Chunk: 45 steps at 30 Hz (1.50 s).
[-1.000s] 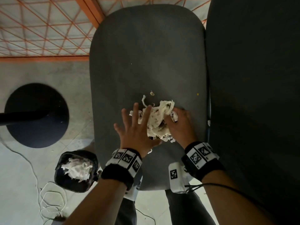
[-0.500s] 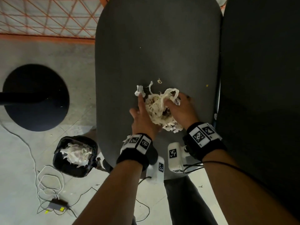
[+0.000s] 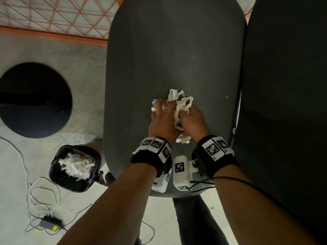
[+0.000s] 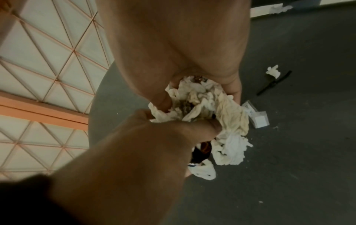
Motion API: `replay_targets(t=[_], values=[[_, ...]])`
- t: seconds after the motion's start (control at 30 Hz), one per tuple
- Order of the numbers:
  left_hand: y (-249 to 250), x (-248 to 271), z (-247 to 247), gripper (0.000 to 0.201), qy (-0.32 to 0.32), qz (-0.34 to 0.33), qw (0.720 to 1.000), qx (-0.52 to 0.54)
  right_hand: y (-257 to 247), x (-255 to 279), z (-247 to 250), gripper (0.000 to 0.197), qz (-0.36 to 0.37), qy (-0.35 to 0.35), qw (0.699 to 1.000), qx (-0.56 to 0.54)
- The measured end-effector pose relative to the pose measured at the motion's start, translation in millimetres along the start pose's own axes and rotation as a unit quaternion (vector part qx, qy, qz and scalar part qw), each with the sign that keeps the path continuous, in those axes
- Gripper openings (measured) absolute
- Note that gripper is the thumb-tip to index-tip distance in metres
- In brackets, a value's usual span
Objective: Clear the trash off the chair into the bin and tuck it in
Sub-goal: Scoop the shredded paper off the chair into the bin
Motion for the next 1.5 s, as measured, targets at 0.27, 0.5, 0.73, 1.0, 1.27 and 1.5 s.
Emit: replay_targets(t=[0.27, 0.5, 0.73, 1.0, 1.27, 1.5], values=[[9, -31, 16, 0.114, -0.094, -0.011, 0.988, -0.118, -23, 15, 2, 0.036, 0.002, 0.000, 0.997, -0.078], [-4, 17, -18, 0.103, -0.092, -0.014, 0.995, -0.024, -7, 29, 6, 0.024, 0.002, -0.012, 0.991, -0.131], [-10, 23, -31, 0.101, -0.089, -0.037, 0.989, -0.112, 5, 40, 9, 0.037, 0.011, -0.058, 0.988, -0.143], [-10, 33, -2, 0.050, -0.033, -0.072, 0.997, -0.005, -16, 73, -12, 0.022, 0.017, -0.072, 0.973, -0.217], [-58, 100, 53, 0.040, 0.118, -0.077, 0.988, 0.065, -48, 132, -94, 0.017, 0.115, -0.116, 0.964, -0.211], [-186, 179, 91, 0.046, 0.223, 0.031, 0.968, 0.110, -39, 159, -243, 0.018, 0.131, -0.257, 0.949, -0.129]])
Point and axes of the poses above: each hand's wrist, its own x-axis away from the middle knuckle, its own z-axis out of the back of the hand, y = z × x, the point moved 2 cm from there along -x, towards the middle knuckle, and after that the axes turned 12 degrees about -y, right-handed, at the moved point
